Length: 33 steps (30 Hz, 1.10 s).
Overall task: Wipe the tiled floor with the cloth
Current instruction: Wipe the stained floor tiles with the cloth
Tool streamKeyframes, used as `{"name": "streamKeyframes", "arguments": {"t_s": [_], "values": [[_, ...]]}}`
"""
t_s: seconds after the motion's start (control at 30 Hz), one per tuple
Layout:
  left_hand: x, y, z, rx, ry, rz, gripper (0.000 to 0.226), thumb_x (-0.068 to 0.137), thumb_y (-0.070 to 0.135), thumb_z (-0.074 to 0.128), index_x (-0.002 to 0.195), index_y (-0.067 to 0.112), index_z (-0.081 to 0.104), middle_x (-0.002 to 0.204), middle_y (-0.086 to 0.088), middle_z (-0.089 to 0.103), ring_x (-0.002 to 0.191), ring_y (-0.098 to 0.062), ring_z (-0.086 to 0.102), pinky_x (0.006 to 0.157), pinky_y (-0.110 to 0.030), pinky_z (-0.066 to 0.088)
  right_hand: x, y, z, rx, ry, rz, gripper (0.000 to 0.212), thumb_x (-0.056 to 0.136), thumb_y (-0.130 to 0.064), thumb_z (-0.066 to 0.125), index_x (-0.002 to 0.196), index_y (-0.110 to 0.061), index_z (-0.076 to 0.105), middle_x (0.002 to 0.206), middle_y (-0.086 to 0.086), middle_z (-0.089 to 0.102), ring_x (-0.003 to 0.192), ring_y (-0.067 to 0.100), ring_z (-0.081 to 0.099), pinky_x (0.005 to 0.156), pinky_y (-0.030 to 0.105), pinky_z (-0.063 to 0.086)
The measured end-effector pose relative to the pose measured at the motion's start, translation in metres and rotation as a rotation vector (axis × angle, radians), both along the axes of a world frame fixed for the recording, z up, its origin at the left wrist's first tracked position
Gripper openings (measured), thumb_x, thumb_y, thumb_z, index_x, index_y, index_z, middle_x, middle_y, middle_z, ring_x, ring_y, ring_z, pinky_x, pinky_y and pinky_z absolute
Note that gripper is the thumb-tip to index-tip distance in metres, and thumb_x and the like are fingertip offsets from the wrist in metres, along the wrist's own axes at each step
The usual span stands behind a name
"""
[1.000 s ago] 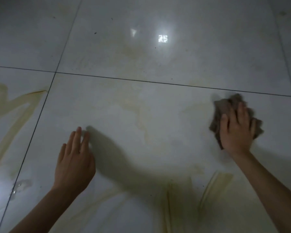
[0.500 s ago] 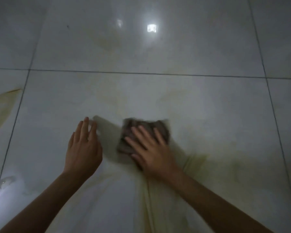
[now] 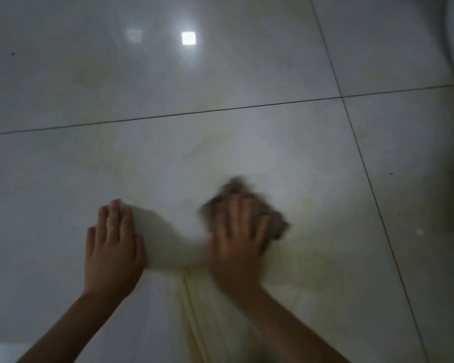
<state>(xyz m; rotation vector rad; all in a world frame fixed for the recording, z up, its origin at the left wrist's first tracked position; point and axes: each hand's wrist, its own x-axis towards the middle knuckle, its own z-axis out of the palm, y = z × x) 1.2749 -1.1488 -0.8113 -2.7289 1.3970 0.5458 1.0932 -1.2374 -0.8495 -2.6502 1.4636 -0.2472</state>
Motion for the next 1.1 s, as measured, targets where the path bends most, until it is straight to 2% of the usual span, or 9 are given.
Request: {"name": "streamKeyframes", "arguments": {"t_s": [0.1,0.2,0.33,0.43,0.63,0.73,0.93,1.0,1.1], "values": [[-0.006,-0.006,0.0,-0.024,0.003,0.049,0.071,0.087,0.034,0.021,0.136,-0.013,0.042,0.147,-0.033,0.033,0.137,-0.051,0.028,0.103,-0.065,0.031,0.033,0.034,0.004,0.125,-0.001,0.425,0.048,0.097,-0.041,0.04,0.139,-0.02,0.052,0.153,0.007,0.037,0.145,0.028,0.027,0.109,0.059,0.03],[-0.009,-0.007,-0.004,-0.035,-0.016,0.064,0.068,0.086,0.032,0.024,0.132,-0.014,0.045,0.144,-0.034,0.036,0.135,-0.052,0.03,0.102,-0.065,0.03,-0.006,0.009,0.001,0.127,-0.033,0.543,0.044,0.099,-0.042,0.041,0.138,-0.025,0.054,0.152,0.001,0.04,0.143,0.02,0.032,0.113,0.05,0.03],[-0.009,-0.003,-0.01,-0.076,-0.039,0.062,0.066,0.089,0.033,0.025,0.135,-0.011,0.043,0.147,-0.031,0.033,0.139,-0.048,0.027,0.104,-0.063,0.026,-0.134,-0.057,0.004,0.054,0.052,0.157,0.052,0.102,-0.04,0.026,0.138,-0.013,0.053,0.147,0.013,0.045,0.138,0.031,0.038,0.109,0.051,0.03],[-0.011,-0.004,-0.01,-0.097,-0.038,0.076,0.066,0.088,0.033,0.025,0.135,-0.01,0.042,0.148,-0.03,0.033,0.139,-0.048,0.026,0.105,-0.062,0.025,-0.218,-0.083,0.012,0.159,0.051,-0.2,0.059,0.101,-0.044,0.019,0.144,-0.011,0.044,0.153,0.016,0.034,0.142,0.031,0.029,0.111,0.059,0.025],[-0.017,-0.015,0.001,-0.104,-0.046,0.132,0.071,0.083,0.035,0.022,0.129,-0.013,0.046,0.144,-0.033,0.037,0.136,-0.049,0.03,0.105,-0.061,0.027,-0.122,-0.112,0.006,0.137,-0.021,-0.721,0.054,0.098,-0.038,0.042,0.146,-0.012,0.04,0.153,0.021,0.031,0.143,0.041,0.024,0.112,0.067,0.012],[-0.015,-0.02,0.008,-0.084,-0.047,0.113,0.072,0.08,0.036,0.019,0.12,-0.015,0.05,0.14,-0.035,0.04,0.131,-0.051,0.034,0.101,-0.063,0.032,-0.043,-0.085,0.006,0.056,-0.01,-0.428,0.049,0.095,-0.032,0.053,0.138,-0.009,0.052,0.147,0.019,0.042,0.137,0.041,0.036,0.105,0.073,0.021],[-0.009,-0.022,0.012,-0.047,-0.047,0.097,0.056,0.078,0.03,0.039,0.114,-0.011,0.056,0.132,-0.033,0.047,0.122,-0.051,0.041,0.089,-0.063,0.042,-0.001,-0.016,0.004,0.138,0.065,0.572,0.049,0.101,-0.045,0.033,0.144,-0.025,0.046,0.156,0.005,0.034,0.146,0.025,0.024,0.115,0.056,0.021],[-0.006,-0.021,0.011,-0.036,-0.056,0.091,0.051,0.083,0.028,0.042,0.117,-0.008,0.056,0.135,-0.029,0.046,0.126,-0.048,0.04,0.09,-0.062,0.042,-0.034,-0.05,0.004,0.076,0.089,0.652,0.046,0.1,-0.042,0.037,0.142,-0.027,0.049,0.152,0.005,0.04,0.142,0.025,0.034,0.114,0.055,0.023],[0.003,-0.015,0.007,-0.013,-0.047,0.086,0.038,0.092,0.02,0.054,0.123,-0.002,0.054,0.142,-0.023,0.042,0.131,-0.042,0.035,0.092,-0.061,0.042,-0.104,-0.128,0.006,-0.051,0.167,0.416,0.044,0.101,-0.03,0.035,0.134,-0.011,0.057,0.144,0.014,0.047,0.134,0.04,0.042,0.102,0.065,0.034]]}}
